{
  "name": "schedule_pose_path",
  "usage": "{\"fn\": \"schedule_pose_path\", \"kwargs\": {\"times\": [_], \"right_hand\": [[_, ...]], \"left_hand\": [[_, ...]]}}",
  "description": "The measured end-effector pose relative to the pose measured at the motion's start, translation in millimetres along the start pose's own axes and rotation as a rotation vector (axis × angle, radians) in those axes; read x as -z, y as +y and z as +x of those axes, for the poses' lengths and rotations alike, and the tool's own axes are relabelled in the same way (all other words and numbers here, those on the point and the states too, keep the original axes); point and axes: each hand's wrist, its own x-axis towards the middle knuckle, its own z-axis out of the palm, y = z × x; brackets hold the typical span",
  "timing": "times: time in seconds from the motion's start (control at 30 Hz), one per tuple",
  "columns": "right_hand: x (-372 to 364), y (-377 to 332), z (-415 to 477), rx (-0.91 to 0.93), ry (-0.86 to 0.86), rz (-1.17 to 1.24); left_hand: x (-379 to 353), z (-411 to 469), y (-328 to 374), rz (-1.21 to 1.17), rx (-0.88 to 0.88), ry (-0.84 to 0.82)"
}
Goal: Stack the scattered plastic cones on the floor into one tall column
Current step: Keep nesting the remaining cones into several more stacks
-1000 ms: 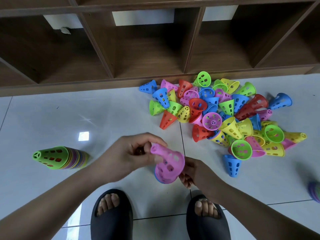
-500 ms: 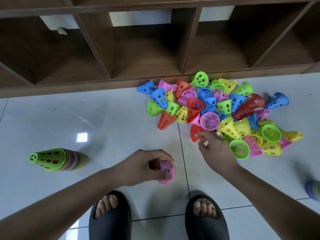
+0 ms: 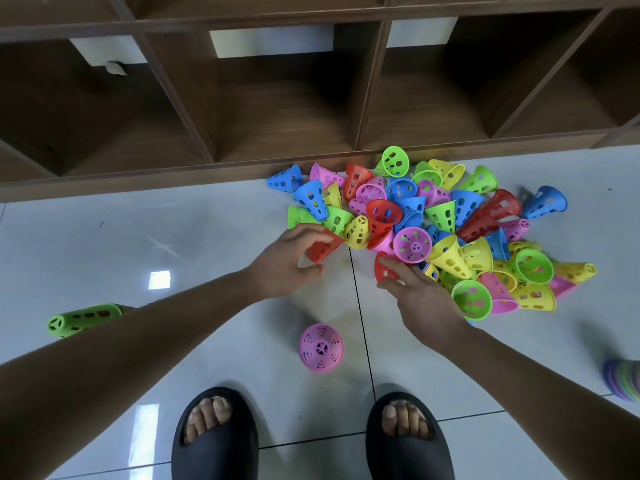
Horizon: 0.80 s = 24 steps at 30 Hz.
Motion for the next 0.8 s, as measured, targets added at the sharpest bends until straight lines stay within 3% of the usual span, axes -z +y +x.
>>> {"fn": "schedule_pose_path", "kwargs": {"times": [0.47, 0.63, 0.8], "right_hand": [[-1, 13, -8, 0.077, 0.070, -0.199], [-3, 7, -8, 0.072, 0.110, -0.129], [5, -10, -7, 0.015, 0.179, 0.001]], "left_hand": [[-12, 3, -25, 0.282, 0.023, -0.053], [-12, 14, -16, 0.351, -0.092, -0.045], [-17, 26, -7, 0.417, -0.097, -0.102]]}}
